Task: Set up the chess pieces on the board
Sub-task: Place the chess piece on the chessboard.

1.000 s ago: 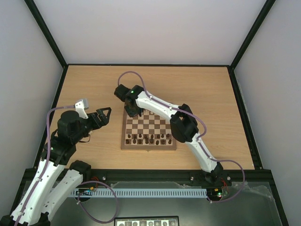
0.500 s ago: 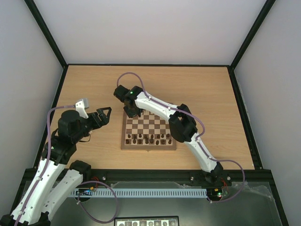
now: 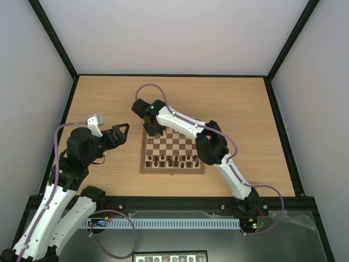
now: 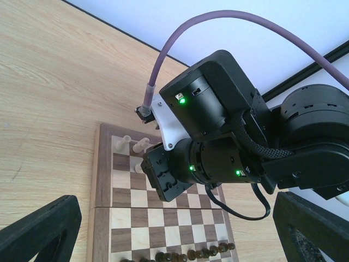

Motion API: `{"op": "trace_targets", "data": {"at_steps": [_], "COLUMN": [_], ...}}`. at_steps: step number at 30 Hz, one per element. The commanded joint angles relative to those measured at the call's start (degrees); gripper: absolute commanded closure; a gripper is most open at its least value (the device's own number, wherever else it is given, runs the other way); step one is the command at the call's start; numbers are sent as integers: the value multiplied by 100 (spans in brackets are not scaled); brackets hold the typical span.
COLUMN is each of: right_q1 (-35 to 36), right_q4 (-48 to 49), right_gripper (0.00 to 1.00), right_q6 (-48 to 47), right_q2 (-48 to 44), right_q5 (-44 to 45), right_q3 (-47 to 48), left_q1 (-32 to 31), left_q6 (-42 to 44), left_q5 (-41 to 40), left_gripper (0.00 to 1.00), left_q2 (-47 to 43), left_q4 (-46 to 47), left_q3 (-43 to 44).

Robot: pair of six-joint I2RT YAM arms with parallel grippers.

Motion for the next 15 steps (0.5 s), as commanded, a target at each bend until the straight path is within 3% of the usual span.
{"op": "trace_targets", "data": {"at_steps": [1, 15], "right_q1": [-6, 20], "right_q4": [-177, -34], "right_gripper": [87, 73], "right_q6": [-27, -52], "right_q2": [125, -98], "right_q5": [37, -67], "right_q3": [170, 167], "left_q1": [39, 50], "left_q6": [26, 33], "left_q5": [67, 69], "left_gripper": [1, 1], "left_q2": [-23, -18], "left_q4": [106, 118], "left_q3": [166, 173]}}
